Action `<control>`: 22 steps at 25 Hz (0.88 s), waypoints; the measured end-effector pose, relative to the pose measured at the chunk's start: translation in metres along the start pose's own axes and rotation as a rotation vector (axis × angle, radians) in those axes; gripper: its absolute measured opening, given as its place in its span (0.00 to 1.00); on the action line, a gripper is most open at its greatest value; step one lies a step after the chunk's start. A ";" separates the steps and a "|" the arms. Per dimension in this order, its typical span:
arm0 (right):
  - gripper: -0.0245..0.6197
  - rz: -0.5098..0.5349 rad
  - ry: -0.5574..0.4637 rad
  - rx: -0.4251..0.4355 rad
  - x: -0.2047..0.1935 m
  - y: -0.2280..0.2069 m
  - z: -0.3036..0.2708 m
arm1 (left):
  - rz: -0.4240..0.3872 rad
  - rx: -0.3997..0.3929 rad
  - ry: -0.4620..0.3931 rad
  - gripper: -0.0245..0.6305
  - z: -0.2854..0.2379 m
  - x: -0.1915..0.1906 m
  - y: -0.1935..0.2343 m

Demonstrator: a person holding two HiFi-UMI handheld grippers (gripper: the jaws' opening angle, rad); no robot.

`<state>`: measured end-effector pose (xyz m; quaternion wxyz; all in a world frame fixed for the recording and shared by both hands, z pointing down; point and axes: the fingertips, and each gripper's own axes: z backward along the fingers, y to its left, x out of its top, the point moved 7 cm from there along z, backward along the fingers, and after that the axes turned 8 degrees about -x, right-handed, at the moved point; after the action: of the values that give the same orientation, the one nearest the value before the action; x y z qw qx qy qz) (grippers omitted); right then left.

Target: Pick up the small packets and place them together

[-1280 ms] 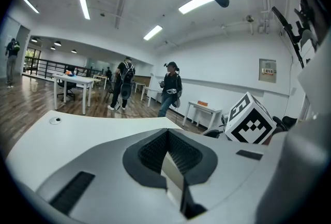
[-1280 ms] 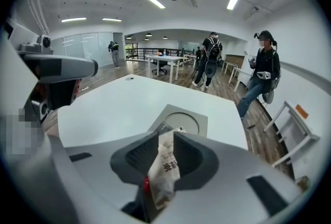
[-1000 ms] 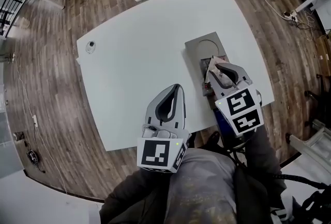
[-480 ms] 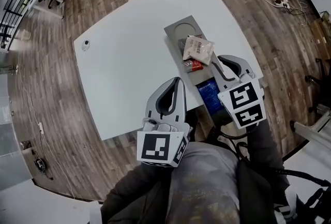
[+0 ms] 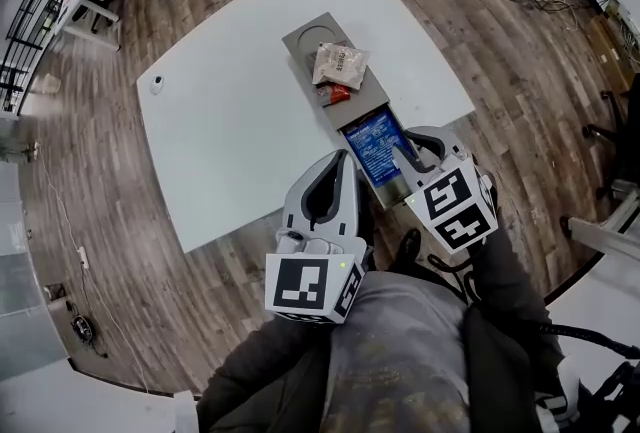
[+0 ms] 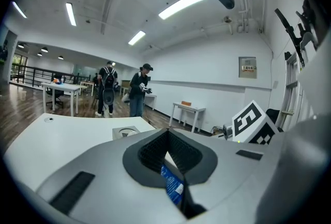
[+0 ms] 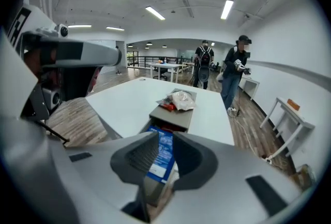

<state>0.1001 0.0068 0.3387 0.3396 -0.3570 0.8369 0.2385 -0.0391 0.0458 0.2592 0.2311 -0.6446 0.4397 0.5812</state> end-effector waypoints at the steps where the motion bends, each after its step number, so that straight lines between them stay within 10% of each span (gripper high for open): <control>1: 0.17 0.006 0.012 0.014 -0.005 0.005 -0.001 | -0.002 0.001 0.000 0.04 0.001 0.000 -0.002; 7: 0.17 0.075 0.113 0.076 -0.020 0.023 -0.024 | 0.009 0.023 0.010 0.04 0.000 -0.002 0.005; 13: 0.48 0.187 0.280 0.137 -0.027 0.039 -0.066 | 0.045 0.057 0.034 0.04 -0.006 -0.005 0.037; 22: 0.50 0.293 0.463 0.207 -0.020 0.043 -0.094 | 0.099 0.089 0.061 0.04 -0.013 -0.014 0.079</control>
<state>0.0403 -0.0176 0.4216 0.1362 -0.2409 0.9546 0.1105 -0.0971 -0.0003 0.2926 0.2170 -0.6286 0.5031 0.5520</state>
